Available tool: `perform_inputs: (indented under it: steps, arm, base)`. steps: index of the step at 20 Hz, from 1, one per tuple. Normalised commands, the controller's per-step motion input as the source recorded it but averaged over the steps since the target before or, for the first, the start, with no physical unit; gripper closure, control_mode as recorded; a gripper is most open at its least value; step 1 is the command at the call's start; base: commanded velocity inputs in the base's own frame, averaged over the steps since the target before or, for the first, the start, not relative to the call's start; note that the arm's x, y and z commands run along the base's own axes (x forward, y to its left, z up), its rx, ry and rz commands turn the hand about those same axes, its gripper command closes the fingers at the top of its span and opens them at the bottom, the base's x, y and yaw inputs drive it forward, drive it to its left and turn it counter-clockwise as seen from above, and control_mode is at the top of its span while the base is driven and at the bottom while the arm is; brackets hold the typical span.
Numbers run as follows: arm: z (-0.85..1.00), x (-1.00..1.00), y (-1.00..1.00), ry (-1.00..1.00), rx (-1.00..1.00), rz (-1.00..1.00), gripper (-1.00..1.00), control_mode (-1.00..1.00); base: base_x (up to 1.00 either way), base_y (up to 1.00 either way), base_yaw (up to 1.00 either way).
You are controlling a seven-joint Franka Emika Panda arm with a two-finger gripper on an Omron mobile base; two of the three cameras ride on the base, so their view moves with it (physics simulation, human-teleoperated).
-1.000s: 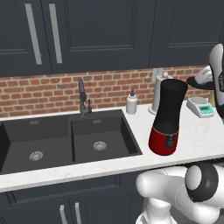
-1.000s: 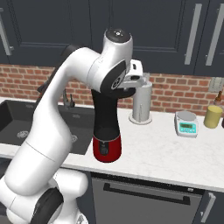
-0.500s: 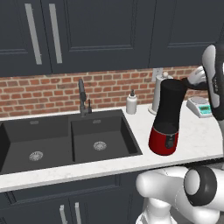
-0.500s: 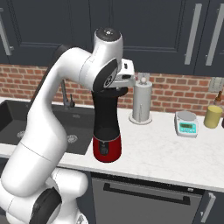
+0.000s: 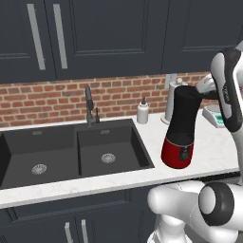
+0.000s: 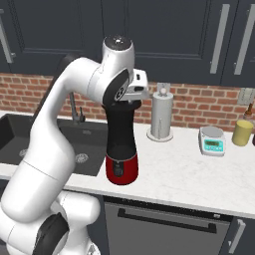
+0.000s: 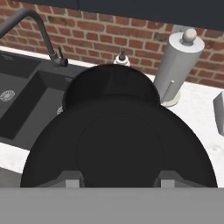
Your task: Close the lid blender by securely placing the lid on top.
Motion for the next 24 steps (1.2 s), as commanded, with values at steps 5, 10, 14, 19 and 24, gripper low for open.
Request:
perform_inputs:
  steps: [5, 10, 14, 19, 24]
  arm:
    - [-0.16, 0.14, 0.08, 0.0, 0.0, 0.0, 1.0, -1.0]
    - [-0.03, 0.18, 0.07, 0.0, 0.0, 0.0, 1.0, -1.0]
    - [0.0, 0.2, 0.09, 0.0, 0.0, 0.0, 1.0, -1.0]
    - [0.0, 0.2, 0.11, 0.0, 0.0, 0.0, 1.0, -1.0]
    - [0.0, 0.18, 0.07, 0.0, 0.0, 0.0, 1.0, -1.0]
  base:
    - [0.0, 0.0, 0.0]
    - [0.0, 0.0, 0.0]
    - [0.0, 0.0, 0.0]
    - [0.0, 0.0, 0.0]
    - [0.0, 0.0, 0.0]
